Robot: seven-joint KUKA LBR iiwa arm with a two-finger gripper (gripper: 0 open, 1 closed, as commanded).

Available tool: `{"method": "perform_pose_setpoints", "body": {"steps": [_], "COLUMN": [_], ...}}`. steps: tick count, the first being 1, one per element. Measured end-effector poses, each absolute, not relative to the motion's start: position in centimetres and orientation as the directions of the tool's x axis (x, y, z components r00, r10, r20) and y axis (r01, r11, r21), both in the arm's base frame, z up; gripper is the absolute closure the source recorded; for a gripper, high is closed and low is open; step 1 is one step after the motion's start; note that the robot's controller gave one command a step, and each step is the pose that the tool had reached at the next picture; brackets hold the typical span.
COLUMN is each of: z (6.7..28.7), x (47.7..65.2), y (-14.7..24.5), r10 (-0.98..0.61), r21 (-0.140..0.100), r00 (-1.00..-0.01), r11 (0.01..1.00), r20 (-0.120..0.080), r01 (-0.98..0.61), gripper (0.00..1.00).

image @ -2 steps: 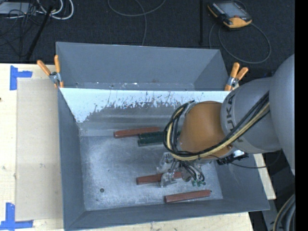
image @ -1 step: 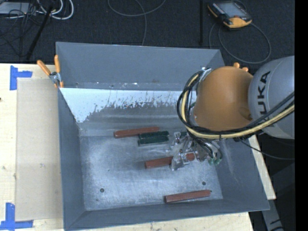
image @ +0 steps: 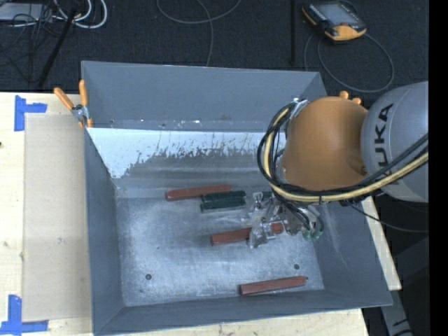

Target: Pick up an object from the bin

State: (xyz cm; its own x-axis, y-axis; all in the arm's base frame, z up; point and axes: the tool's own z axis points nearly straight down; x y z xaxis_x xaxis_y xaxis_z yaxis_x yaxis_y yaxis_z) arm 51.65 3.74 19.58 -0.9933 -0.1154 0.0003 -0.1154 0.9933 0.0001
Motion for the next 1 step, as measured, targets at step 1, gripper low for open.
{"method": "perform_pose_setpoints", "body": {"steps": [1], "z": [33.46], "x": [54.43], "y": [-0.96], "r10": [-0.447], "r21": [-0.004], "r00": [-0.895], "r11": [0.895], "r20": [-0.007], "r01": [-0.447], "gripper": [1.00]}}
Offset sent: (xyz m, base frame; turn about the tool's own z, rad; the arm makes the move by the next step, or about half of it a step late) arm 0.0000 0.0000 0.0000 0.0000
